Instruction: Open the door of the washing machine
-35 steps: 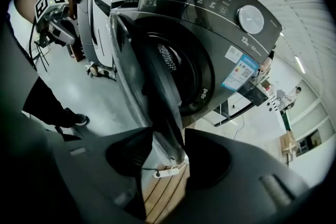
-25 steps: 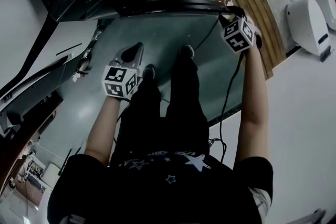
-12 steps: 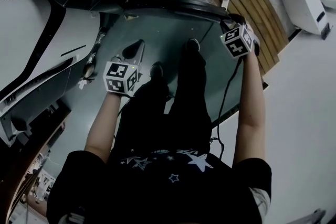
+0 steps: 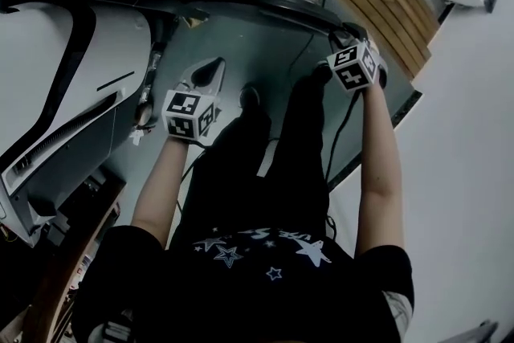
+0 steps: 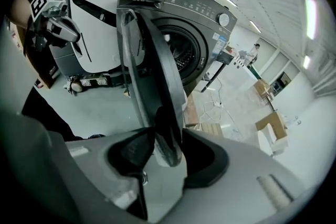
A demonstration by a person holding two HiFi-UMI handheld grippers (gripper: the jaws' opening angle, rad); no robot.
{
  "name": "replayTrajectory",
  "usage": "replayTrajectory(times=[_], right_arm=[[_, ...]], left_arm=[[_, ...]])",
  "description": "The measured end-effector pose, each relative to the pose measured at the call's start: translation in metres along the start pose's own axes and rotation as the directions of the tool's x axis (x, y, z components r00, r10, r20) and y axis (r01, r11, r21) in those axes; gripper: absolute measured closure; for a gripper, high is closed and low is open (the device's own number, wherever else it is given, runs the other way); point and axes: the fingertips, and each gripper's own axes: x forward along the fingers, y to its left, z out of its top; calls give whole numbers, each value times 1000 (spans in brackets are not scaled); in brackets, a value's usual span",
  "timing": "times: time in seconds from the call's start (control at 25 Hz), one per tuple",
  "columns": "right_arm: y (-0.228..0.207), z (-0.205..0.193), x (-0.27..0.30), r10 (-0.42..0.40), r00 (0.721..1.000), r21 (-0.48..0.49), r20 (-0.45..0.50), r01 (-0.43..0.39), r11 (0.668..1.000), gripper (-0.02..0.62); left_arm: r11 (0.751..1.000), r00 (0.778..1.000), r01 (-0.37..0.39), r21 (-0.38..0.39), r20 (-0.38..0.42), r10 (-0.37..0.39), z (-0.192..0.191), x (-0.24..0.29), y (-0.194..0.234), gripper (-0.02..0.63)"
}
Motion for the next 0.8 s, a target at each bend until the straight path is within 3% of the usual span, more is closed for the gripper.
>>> replayTrajectory(times=[0.28, 0.44, 0.8], right_arm=[[57, -12, -20, 44, 999, 46, -13, -43, 998, 440], [78, -18, -30, 30, 1000, 106, -3, -30, 994, 441], [110, -24, -45, 24, 998, 187, 54, -34, 982, 451]], left_arm=[[998, 995, 62, -4, -72, -62, -36, -1, -11, 595], [996, 991, 87, 34, -102, -83, -45, 5, -18, 595], [996, 992, 78, 43, -104, -73, -46, 9, -27, 595]])
